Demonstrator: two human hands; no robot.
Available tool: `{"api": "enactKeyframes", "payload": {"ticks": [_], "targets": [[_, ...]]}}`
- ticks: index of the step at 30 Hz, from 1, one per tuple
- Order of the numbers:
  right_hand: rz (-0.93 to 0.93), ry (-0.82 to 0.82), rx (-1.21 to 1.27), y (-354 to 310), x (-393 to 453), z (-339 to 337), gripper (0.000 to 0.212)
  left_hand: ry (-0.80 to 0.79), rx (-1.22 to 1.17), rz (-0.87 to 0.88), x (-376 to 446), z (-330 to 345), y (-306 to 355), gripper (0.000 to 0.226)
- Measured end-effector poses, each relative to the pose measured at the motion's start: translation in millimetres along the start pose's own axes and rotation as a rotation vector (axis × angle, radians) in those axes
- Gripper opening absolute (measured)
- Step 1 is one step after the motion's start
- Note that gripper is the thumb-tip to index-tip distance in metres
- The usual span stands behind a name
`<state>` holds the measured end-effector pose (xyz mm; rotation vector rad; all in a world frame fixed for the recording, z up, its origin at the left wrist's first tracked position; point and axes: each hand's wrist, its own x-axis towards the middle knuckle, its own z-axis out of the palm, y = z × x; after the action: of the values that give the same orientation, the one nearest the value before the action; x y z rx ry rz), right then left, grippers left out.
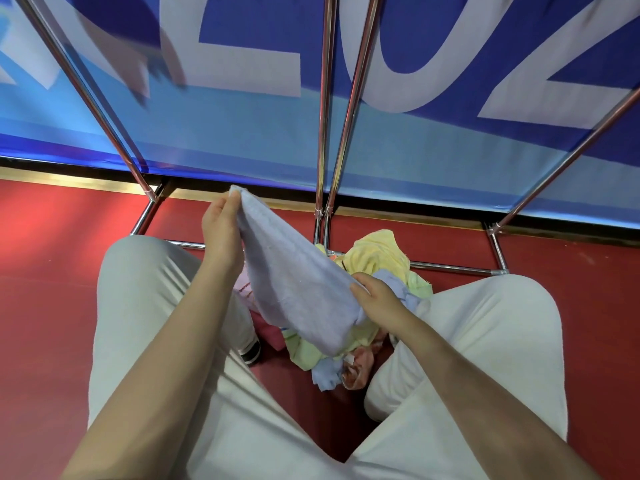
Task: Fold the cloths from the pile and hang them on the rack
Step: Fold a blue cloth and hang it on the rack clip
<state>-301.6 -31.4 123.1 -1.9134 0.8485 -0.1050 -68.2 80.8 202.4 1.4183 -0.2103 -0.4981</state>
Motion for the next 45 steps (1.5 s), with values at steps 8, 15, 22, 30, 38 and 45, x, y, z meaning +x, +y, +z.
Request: {"api": "enactKeyframes", "payload": {"ticks": [8,15,22,30,38,45], "targets": [[0.071,-0.093,-0.16,12,-3,-1,0.036,0.067,-0.089,0.008,16,-15,3,0.03],[0.043,0.098,-0.259,15,-3,-18,0.013,0.096,0.113,0.158,8,-9,2,0.019],[0.118,0.314,-0.178,13,1,-26,0.027,0.077,0.18,0.264,0,-4,5,0.018],[0.133,0.477,-0.122,19,2,-28,0.021,-0.064,0.236,0.382,-15,4,6,0.018],[0.215,0.382,-0.219,24,7,-32,0.014,-0.001,0.217,0.403,-11,4,5,0.015],[0.157,0.391,0.267,12,9,-48,0.012,0.152,0.22,0.382,5,-7,1,0.013]]}}
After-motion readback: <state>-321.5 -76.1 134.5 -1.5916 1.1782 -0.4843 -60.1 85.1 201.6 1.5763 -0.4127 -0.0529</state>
